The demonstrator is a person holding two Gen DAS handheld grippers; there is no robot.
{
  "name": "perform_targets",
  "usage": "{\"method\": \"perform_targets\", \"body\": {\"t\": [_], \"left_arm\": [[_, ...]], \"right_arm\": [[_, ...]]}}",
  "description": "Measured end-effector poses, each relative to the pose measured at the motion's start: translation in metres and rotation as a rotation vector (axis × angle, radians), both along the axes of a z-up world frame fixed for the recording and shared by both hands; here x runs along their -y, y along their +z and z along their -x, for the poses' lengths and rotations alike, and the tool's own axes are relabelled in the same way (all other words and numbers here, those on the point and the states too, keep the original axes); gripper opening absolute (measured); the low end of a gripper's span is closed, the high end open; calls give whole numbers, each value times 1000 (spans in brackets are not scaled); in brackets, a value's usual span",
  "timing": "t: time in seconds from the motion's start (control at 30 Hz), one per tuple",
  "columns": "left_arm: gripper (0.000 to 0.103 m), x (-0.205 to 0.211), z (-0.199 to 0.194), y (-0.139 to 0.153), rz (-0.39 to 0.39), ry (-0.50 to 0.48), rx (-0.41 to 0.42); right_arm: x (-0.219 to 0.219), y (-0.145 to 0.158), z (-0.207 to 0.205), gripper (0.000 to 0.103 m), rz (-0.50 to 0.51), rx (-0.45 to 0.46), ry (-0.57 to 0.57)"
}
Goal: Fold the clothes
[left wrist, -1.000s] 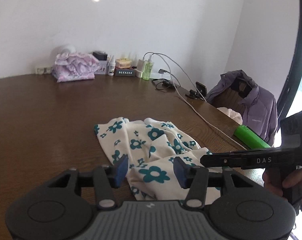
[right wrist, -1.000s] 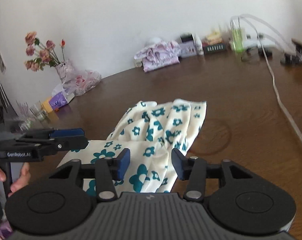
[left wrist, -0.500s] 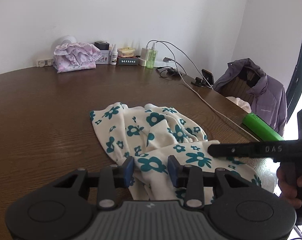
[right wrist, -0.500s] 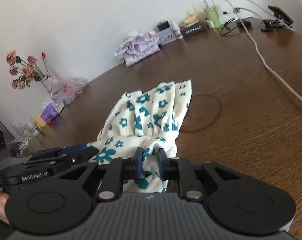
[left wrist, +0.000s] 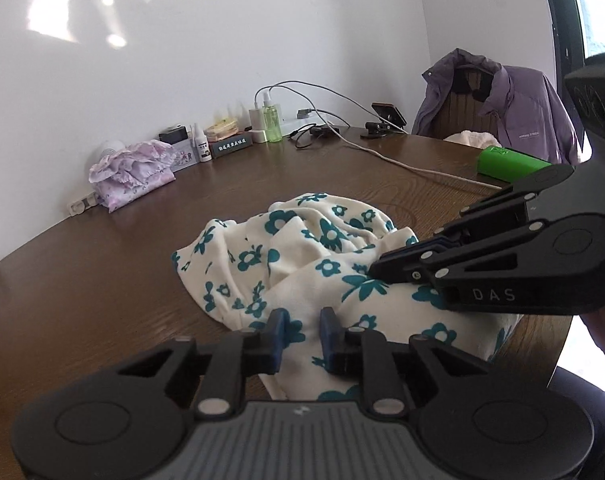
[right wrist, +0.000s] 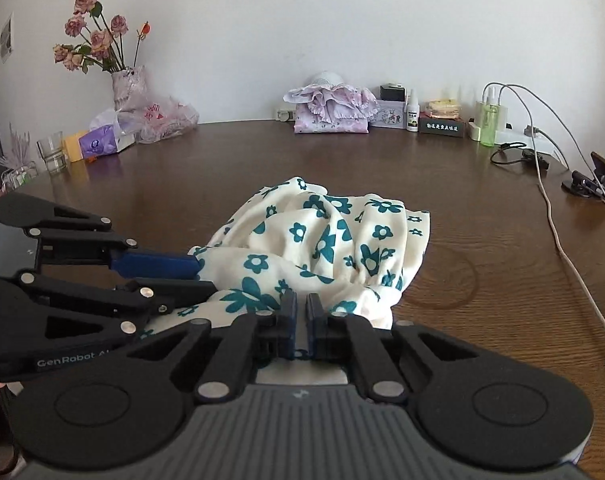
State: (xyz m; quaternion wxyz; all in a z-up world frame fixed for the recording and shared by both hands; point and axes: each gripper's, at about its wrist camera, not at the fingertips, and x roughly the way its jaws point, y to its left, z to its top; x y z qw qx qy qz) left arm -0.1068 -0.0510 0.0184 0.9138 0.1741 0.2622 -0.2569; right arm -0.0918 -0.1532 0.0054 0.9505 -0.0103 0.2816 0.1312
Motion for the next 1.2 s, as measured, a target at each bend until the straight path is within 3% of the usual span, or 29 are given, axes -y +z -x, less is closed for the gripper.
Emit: {"method": "perform_targets", "body": {"t": [0.27,0.37,0.43,0.5,0.57,0.6,0.7,0.77,0.87,1.0,1.1,1.17,1.2], "left_arm": [[16,7,7,7,18,65,-64],[17,10,32,9,6,37,-69],[19,5,37,14,46,41,-92],[23,-2,37,23,113,49,-96],[40,-8,38,33,173,50,-67],[43,-7,39,35,180,38,-58],[43,5,39,24,127,-13,-48],[44,10,39,13,107,-12,-39],[44,7,36,13,120,-5,-66],[57,-5,31,15,132,-12,-85],[58,-24,31,25,195,-77,-95],[59,-42,48,35,208,-225,-47],[62,-45,61,37,174,-308,-7]], "right_arm": [[15,2,-5,5,-52,-46,43],[21,4,15,5,-44,-60,87],[23,4,31,6,-35,-40,109],[23,15,43,7,-13,-20,112],[26,35,61,6,-56,65,147],[25,40,70,6,-62,89,173],[12,17,83,6,22,72,170],[5,-8,95,6,96,172,131],[-3,-3,94,6,160,183,141],[17,23,76,13,82,157,220],[17,32,49,16,72,109,248],[18,30,29,15,48,47,271],[19,27,21,14,25,9,280]]}}
